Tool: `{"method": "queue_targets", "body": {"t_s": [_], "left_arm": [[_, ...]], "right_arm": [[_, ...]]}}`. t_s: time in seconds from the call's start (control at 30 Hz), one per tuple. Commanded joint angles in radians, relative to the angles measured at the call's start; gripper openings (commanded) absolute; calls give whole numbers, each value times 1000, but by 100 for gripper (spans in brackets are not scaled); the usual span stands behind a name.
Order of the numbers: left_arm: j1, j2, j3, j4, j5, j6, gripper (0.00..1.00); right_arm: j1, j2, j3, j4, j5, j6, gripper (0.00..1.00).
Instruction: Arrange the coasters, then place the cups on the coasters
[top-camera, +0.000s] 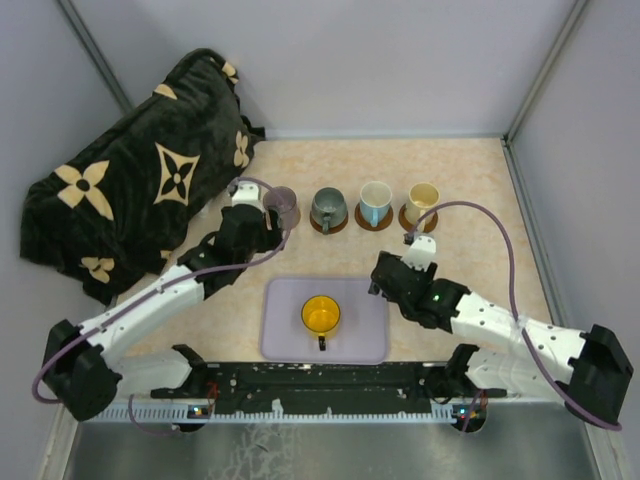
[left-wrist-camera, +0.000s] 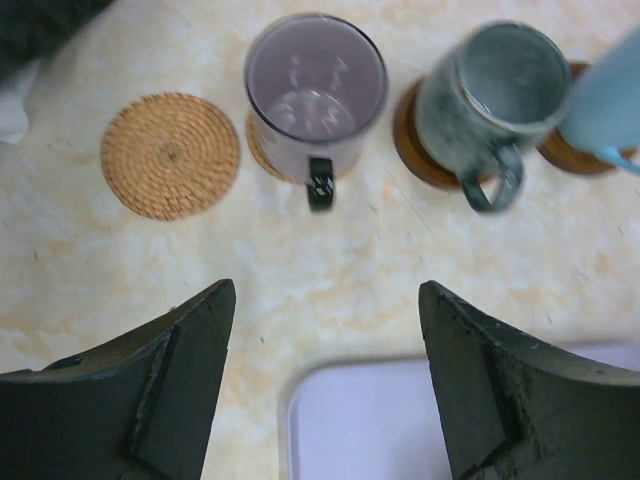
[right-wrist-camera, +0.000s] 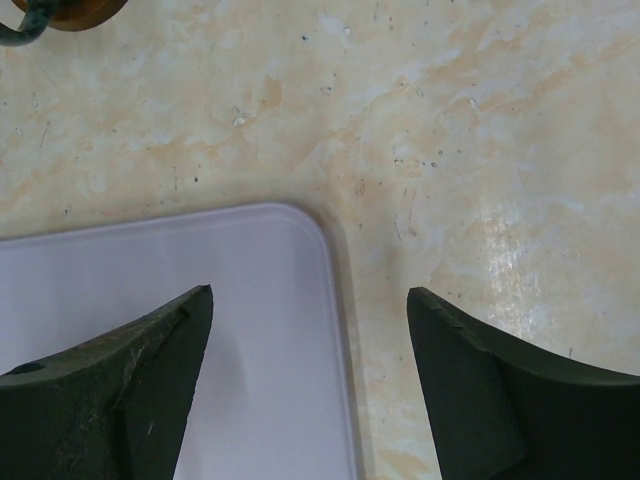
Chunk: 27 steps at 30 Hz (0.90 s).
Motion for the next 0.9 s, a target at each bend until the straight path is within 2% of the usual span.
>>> {"method": "queue_targets", "body": {"t_s": [0.0,0.2,0.43,0.63,0.87], "left_arm": [[-113,-106,-29,-171,-9,-39,80],[-306,-196,-34,-354,-21,-187,80],[-461,-249,-48,-451,8,-296,85],[-590,-189,-44,-469,19,-349,88],[-689,-110,-9,-461,-2,-390,92]], "right_arm": [[-8,16,50,17,8,-33,79],[-8,-11,31,-7,-3,-16,79],[-8,-28,22,7,-29,-16,79],[-8,11,20,18,-48,-2,78],[-7,13,7,38,-64,0,78]]}}
